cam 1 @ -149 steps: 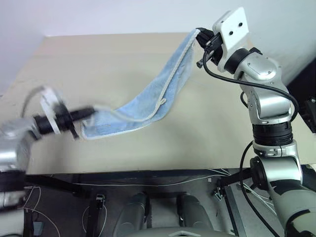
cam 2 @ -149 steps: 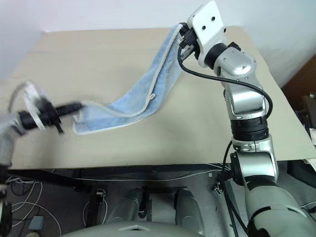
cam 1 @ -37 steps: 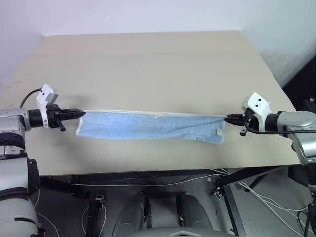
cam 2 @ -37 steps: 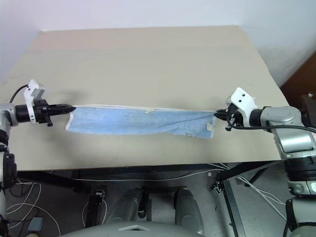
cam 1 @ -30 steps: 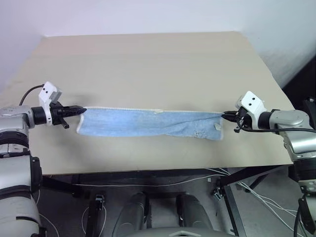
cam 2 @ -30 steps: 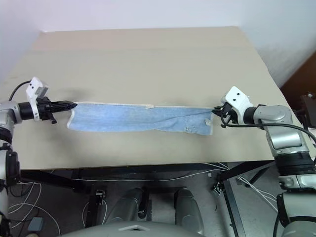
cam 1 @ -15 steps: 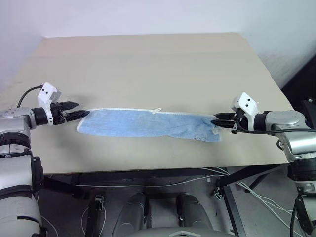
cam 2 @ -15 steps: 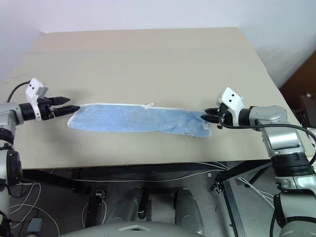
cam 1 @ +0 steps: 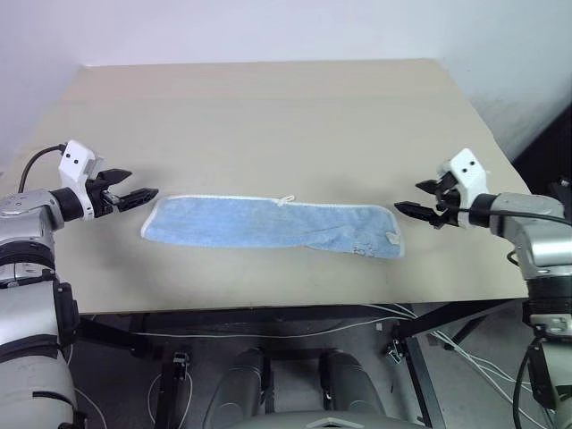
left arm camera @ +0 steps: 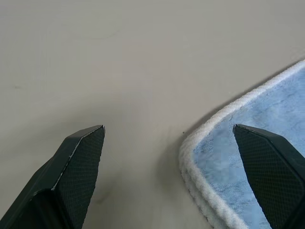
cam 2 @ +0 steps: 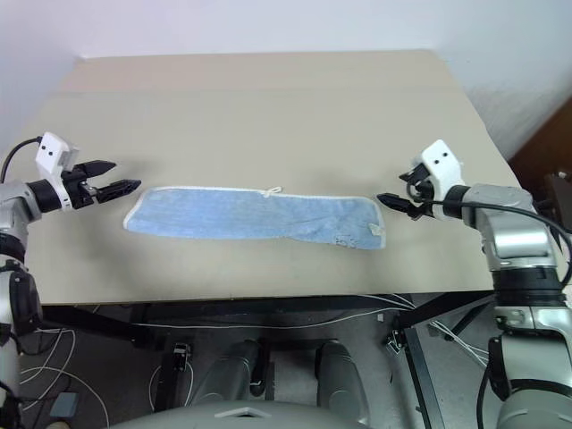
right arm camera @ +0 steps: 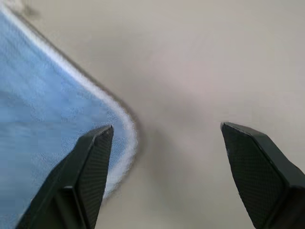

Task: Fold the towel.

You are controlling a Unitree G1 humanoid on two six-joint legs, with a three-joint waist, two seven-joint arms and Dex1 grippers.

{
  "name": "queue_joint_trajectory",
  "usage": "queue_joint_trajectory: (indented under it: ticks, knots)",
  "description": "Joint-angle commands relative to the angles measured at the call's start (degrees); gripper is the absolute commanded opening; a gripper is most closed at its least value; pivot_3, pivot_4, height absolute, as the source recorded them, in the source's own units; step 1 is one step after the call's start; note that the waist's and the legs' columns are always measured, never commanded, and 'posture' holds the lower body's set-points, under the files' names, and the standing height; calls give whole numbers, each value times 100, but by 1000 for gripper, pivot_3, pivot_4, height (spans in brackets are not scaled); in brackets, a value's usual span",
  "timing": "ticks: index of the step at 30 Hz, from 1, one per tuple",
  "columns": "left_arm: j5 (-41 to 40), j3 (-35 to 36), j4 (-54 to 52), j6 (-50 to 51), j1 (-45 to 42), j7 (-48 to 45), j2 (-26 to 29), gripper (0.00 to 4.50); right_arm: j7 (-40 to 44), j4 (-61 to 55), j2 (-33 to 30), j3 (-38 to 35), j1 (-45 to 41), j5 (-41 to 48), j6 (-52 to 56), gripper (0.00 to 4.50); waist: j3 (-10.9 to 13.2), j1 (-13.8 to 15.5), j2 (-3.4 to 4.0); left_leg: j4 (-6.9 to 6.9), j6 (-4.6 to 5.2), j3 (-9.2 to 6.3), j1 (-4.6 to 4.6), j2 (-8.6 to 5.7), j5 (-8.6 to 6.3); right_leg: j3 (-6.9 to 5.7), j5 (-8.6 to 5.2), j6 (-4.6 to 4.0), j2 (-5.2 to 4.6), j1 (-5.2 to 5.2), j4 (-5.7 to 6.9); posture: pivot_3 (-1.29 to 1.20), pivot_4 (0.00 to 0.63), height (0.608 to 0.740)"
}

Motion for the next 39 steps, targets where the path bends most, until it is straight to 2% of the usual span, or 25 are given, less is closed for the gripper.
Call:
queue_joint_trajectory:
  ticks: [1,4,9,16,23,27,29,33,39]
  knots:
    - [-394,167,-645,325,99,-603,-67,4500,22,-687,-120,-626,213,895,1559,3780,0,2,0,0,0,-1,0,0,0,0,0,0,-1,0,0,0,150,740]
    - [-655,118,-1472,745,467,-962,-263,4500,-269,-983,84,-1246,307,1500,2891,3780,0,-12,0,-1,0,-1,0,0,-1,1,0,-1,-8,1,-2,0,150,740]
    - [-1027,27,-3090,1476,1112,-883,-658,4500,-782,-1384,507,-2319,377,2056,4360,3780,0,-18,0,-5,0,-1,0,5,-1,9,0,-3,-16,-2,-4,0,150,740]
    - [-1472,-202,-4835,2464,1658,-635,-1131,4500,-1730,-1489,665,-3236,1121,3702,4510,3780,0,11,0,-7,1,-3,-2,3,-2,8,1,-4,-21,3,-16,0,150,740]
    - [-1656,-489,-5373,2815,1721,-471,-1440,4500,-3508,-1304,927,-3726,1675,6039,4510,3780,-1,-14,2,-8,2,-1,2,6,-2,9,1,-5,-17,5,-15,0,150,740]
    - [-1776,-634,-5544,2983,1730,-521,-1535,4500,-5096,-1655,712,-3051,2810,8544,3275,3780,-1,21,1,-11,5,-6,0,6,-3,6,-2,-5,-20,11,-23,0,150,740]
    - [-1729,-733,-5587,2937,1769,-541,-1536,4500,-5584,-1906,644,-2725,3245,9176,2664,3780,-1,7,1,-11,8,-4,-3,5,-5,7,-2,-5,-21,11,-29,0,150,740]
    - [-1707,-896,-5741,2913,1847,-591,-1548,4500,-5830,-2282,977,-2350,3438,9267,1912,3780,-1,-45,1,-3,13,7,1,8,-7,15,-11,-23,-18,16,-37,0,150,740]
    - [-1714,-1104,-6116,2972,1939,-407,-1715,4500,-6588,-2416,1491,-1872,3219,9267,1164,3780,-1,1,3,-4,12,1,1,15,-7,17,-12,-30,-15,22,-55,0,150,740]
